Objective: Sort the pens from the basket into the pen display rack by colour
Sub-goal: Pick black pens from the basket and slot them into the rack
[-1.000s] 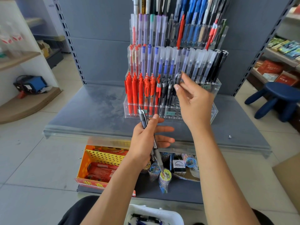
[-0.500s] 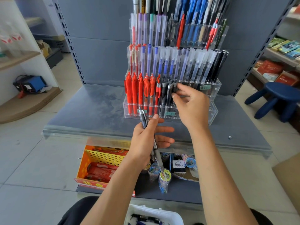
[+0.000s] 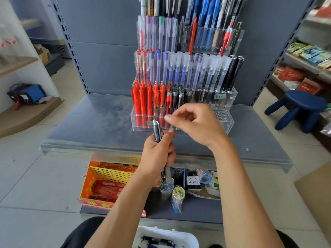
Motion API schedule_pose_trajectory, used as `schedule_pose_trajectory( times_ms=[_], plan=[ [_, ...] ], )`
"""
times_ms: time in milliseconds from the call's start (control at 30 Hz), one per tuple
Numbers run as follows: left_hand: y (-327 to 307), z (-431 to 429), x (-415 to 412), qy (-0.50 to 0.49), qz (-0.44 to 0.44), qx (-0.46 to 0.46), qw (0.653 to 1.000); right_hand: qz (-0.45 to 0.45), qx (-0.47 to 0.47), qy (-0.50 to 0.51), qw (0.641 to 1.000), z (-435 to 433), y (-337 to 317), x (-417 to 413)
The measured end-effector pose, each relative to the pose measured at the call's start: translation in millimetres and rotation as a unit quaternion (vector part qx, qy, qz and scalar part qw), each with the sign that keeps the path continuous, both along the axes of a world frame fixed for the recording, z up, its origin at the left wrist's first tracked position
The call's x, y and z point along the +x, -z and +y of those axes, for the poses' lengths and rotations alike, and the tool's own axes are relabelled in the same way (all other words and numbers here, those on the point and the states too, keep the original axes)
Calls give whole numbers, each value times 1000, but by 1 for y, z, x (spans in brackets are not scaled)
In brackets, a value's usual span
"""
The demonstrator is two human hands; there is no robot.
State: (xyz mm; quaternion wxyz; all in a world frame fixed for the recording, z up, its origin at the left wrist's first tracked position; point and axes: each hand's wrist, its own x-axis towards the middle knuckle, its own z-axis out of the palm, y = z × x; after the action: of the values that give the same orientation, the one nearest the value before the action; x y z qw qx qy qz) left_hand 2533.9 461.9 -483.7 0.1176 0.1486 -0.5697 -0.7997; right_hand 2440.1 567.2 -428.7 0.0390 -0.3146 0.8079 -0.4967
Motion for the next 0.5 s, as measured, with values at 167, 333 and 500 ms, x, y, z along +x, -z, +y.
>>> schedule_pose_trajectory(
  times_ms=[167,333,500],
  plan=[
    [2,3,1,13,17,-41,999,-18,69,-60,996,-2,3,6],
    [4,4,0,23,18,-58,998,-20,60,-52,997,-3,5,6],
    [4,4,-2,24,23,-67,997,-52,20,-52,997,1,3,4]
  ],
)
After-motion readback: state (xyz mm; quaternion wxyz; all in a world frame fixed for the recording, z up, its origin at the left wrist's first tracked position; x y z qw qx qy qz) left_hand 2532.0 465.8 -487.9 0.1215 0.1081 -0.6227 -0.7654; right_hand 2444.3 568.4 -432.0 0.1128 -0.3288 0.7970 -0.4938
